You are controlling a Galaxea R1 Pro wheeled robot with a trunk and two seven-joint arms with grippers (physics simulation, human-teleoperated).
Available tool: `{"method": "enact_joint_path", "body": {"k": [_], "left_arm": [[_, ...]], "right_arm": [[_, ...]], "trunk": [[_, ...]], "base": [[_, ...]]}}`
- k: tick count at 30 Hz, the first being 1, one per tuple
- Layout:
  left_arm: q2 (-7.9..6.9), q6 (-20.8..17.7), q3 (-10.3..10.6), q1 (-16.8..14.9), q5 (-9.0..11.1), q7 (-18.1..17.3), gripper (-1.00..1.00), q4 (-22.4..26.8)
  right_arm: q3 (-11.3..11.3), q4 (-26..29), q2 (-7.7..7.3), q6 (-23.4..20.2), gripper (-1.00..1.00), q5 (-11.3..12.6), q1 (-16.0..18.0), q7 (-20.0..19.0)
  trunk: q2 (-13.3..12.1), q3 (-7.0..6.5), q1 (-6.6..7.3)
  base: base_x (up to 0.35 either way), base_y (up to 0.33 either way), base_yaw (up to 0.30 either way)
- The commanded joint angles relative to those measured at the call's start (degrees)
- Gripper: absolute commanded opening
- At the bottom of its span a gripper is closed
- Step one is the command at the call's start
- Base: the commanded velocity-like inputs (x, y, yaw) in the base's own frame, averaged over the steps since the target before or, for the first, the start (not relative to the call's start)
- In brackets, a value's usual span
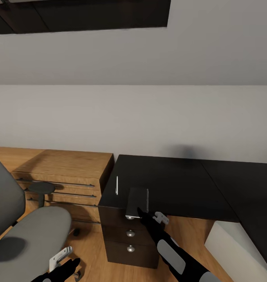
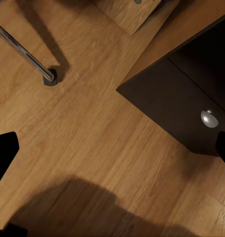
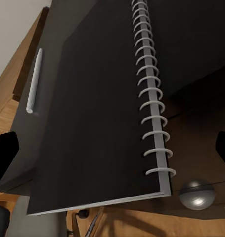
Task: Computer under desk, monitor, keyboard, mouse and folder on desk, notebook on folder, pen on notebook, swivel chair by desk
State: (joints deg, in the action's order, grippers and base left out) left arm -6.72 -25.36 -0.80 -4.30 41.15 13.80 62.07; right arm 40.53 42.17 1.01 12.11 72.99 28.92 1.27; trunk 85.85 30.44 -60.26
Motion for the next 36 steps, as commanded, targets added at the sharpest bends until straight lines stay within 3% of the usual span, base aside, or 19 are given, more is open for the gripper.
{"method": "enact_joint_path", "body": {"k": [1, 21, 36], "left_arm": [[0.00, -0.2, 0.0, 0.0, 0.6, 0.4, 1.00, 0.1], [0.02, -0.2, 0.0, 0.0, 0.6, 0.5, 1.00, 0.0], [-0.12, -0.2, 0.0, 0.0, 0.7, 0.5, 1.00, 0.0]], "right_arm": [[0.4, 0.0, -0.04, 0.5, 1.00, 0.6, 0.1, 0.1], [0.5, -0.1, 0.14, 0.4, 1.00, 0.7, 0.1, 0.1], [0.5, -1.3, 1.34, 0.4, 1.00, 0.5, 0.1, 0.1]], "trunk": [[0.0, 0.06, 0.00], [0.0, 0.06, 0.00], [0.0, 0.06, 0.00]], "base": [[0.014, 0.007, 0.000], [0.002, 0.001, 0.000], [0.000, 0.029, 0.000]]}}
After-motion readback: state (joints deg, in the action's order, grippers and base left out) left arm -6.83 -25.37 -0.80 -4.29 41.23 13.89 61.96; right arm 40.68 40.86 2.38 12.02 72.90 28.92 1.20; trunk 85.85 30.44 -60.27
